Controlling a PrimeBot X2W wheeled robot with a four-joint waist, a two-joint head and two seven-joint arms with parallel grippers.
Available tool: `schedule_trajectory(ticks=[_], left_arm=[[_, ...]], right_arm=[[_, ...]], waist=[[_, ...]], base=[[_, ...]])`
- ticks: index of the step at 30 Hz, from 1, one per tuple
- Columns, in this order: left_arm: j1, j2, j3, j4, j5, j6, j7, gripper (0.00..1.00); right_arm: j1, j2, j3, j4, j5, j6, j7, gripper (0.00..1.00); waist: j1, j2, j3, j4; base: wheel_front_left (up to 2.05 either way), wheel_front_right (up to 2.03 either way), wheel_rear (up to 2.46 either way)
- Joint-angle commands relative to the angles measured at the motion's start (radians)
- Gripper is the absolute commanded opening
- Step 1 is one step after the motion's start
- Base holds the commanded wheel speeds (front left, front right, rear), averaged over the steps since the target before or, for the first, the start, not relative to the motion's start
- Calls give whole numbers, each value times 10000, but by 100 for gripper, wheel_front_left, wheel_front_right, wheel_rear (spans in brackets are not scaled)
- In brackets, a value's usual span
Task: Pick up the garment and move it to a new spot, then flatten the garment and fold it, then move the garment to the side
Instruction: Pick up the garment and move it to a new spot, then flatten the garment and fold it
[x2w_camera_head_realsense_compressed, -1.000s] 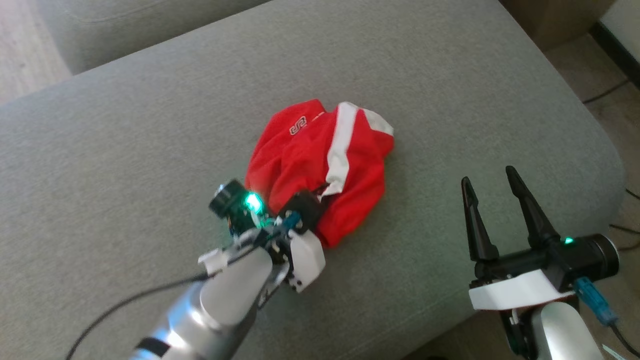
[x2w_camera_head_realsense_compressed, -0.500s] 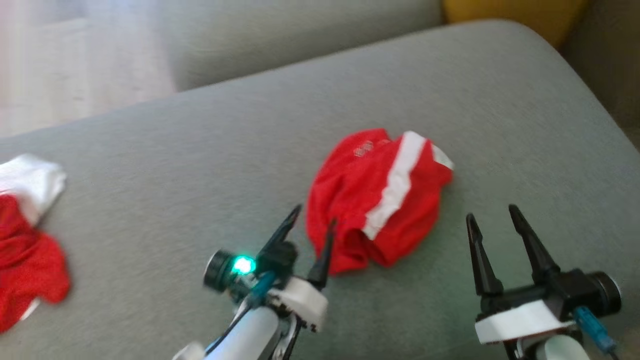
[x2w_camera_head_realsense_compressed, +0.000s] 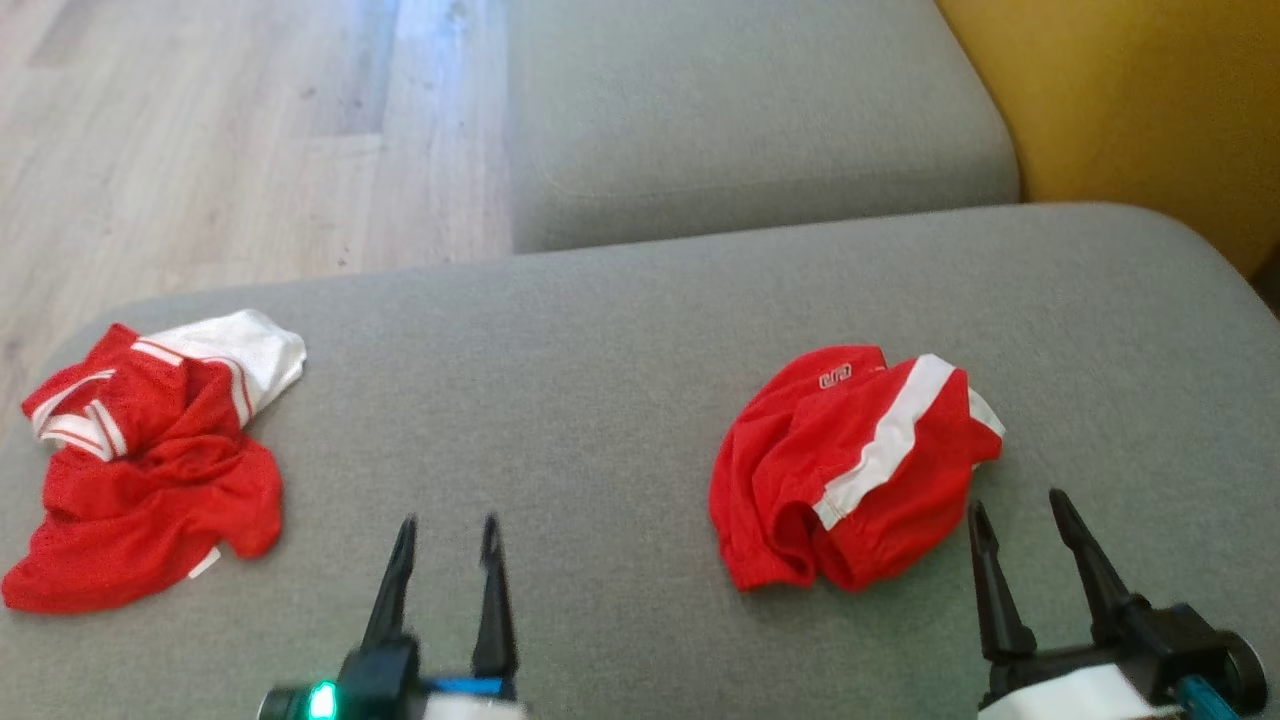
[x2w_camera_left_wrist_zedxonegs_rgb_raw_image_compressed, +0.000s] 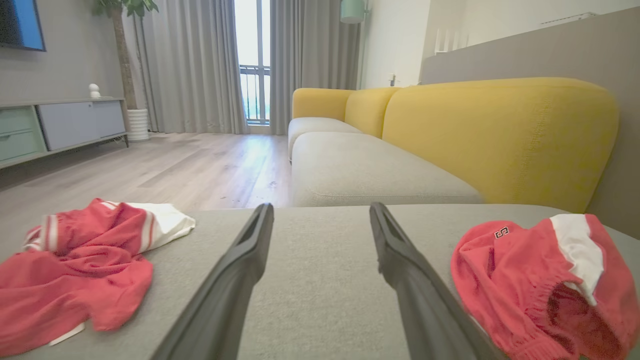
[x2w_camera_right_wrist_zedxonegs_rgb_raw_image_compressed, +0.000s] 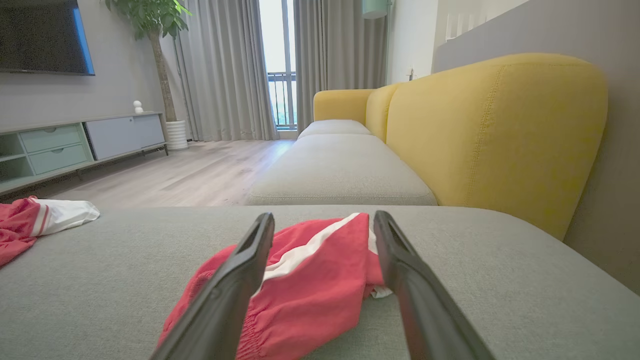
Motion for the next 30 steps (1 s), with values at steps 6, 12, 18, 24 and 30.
schedule_trajectory(ticks=[6,12,18,24,30], left_arm=[[1087,-228,966,-1223,949,-168,-96,100],[1908,-388,1273,-1629,1467,-423,-96,100],[2032,-463,1387,-1613,1754,-614,-96,100],[2021,-491,1486,-1562,1899,-683,-97,100],[1988,-502,1529,-1531,1968,-689,-97,100]], right_arm=[[95,-41,166,-359,471,75,-109,100],[426,-39,226,-379,676,75,-109,100],[465,-39,488,-383,624,75,-109,100],[432,-38,575,-422,673,75,-109,100],[453,-43,568,-421,707,75,-109,100]], waist=[[3,-1,-379,79],[3,-1,-467,41],[3,-1,-471,-7],[3,-1,-476,-12],[3,-1,-510,43]], base=[[0,0,0],[0,0,0],[0,0,0],[0,0,0],[0,0,0]])
